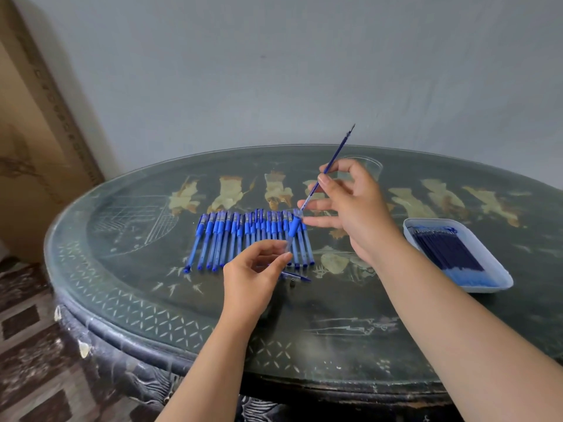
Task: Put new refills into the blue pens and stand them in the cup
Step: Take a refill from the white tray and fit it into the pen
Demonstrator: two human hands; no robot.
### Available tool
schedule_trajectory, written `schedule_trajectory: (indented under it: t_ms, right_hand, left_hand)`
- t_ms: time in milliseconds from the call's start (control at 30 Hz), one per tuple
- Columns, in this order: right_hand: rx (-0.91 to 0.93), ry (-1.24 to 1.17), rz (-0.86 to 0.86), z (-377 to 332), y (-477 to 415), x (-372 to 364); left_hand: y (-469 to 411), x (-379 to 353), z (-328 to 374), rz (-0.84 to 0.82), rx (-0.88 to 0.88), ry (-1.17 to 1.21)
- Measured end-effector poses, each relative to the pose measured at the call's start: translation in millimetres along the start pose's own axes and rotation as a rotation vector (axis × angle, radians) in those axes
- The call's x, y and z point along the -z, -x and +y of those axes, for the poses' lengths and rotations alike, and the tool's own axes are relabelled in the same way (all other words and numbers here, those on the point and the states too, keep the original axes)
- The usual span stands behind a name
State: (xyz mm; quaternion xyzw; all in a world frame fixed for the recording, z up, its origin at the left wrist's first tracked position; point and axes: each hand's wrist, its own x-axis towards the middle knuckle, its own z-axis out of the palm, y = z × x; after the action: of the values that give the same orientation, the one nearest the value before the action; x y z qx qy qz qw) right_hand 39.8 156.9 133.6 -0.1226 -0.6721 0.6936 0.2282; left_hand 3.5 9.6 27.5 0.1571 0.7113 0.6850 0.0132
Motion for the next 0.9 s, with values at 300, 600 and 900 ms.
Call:
schedule_trajectory:
  t_ms: [300, 600, 900]
  right_hand:
    - [0.042, 0.090, -0.030, -1.1, -2.8, -0.7]
    - [0.045, 0.121, -0.038, 0.6, -7.4, 1.0]
    - [0.037, 0.301, -0.117, 11.7, -5.5, 2.9]
  left_hand:
    - [0.2, 0.2, 0.1, -0.005, -0.007, -0.012]
    - [-0.7, -0.1, -1.5, -0.008, -0.010, -0.023]
    - [-0.1, 0.3, -1.0, -0.004, -0.005, -0.018]
